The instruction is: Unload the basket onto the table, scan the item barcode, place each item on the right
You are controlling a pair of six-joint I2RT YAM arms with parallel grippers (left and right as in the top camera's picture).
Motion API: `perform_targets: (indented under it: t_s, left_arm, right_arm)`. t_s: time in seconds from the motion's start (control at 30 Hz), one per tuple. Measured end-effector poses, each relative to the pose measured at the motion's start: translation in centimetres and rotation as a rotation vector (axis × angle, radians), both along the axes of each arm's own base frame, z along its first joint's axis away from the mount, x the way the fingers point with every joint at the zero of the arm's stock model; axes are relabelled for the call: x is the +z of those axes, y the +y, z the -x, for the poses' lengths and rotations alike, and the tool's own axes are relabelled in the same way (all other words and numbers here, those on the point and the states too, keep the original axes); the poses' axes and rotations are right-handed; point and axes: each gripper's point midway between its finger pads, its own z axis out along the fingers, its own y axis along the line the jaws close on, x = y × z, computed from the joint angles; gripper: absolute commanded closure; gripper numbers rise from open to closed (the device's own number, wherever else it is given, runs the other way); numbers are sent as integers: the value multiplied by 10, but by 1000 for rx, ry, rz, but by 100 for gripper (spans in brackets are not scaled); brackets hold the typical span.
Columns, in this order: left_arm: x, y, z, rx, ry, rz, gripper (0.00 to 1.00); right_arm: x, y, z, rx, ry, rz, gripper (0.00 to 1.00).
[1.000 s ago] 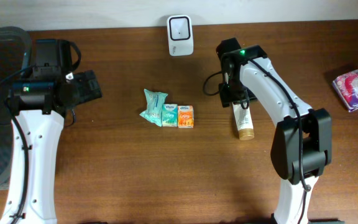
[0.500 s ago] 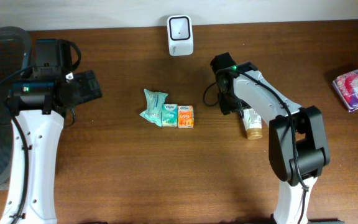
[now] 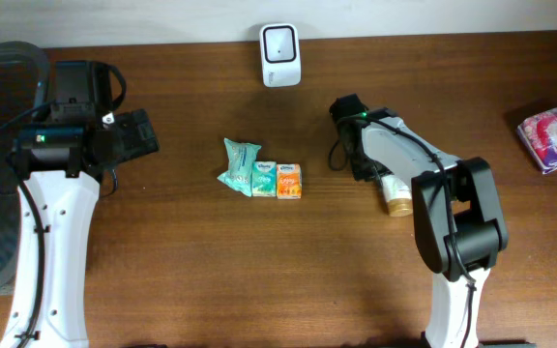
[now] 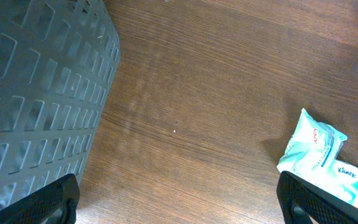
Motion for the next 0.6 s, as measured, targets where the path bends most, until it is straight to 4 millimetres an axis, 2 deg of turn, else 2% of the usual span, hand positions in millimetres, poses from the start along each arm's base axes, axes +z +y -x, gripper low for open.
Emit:
perform_targets:
  t_s: [0.07, 0.13, 0.17, 0.2, 0.27, 0.3, 0.37, 0.43, 0.5, 0.53, 0.57, 0.6]
  left_arm:
    - [0, 0, 0, 0, 0, 0, 1]
    - [0, 0, 0, 0, 0, 0, 1]
    - [0, 0, 0, 0, 2, 0, 1]
    - [0, 0, 0, 0, 0, 0, 1]
    - [0, 0, 0, 0, 1, 0, 1]
    - [0, 0, 0, 0, 0, 0, 1]
    - [0, 0, 0, 0, 0, 0, 1]
    - [0, 0, 0, 0, 0, 0, 1]
    - [0, 0, 0, 0, 0, 0, 1]
    - [0, 0, 0, 0, 1, 0, 1]
    - [0, 0, 0, 0, 0, 0, 1]
    - [0, 0, 0, 0, 0, 0, 1]
  right_arm:
    - [7, -11, 1, -19, -3, 20, 96]
    - [11, -8, 4, -28, 27, -19, 96]
    - [17, 6, 6, -35, 82, -131, 96]
    - [21, 25, -1, -18, 81, -238, 96]
    - [31, 69, -4, 55, 133, -488, 96]
    - [40, 98, -6, 105, 151, -671, 96]
    - [47, 115, -1, 134, 187, -864, 96]
    - [44, 101, -1, 94, 190, -962, 96]
    - [29, 69, 2, 0, 180, -1036, 70]
    - [22, 45, 5, -64, 172, -1041, 58]
    - [21, 24, 10, -128, 180, -1043, 57]
    - [22, 16, 16, -157, 198, -1043, 56]
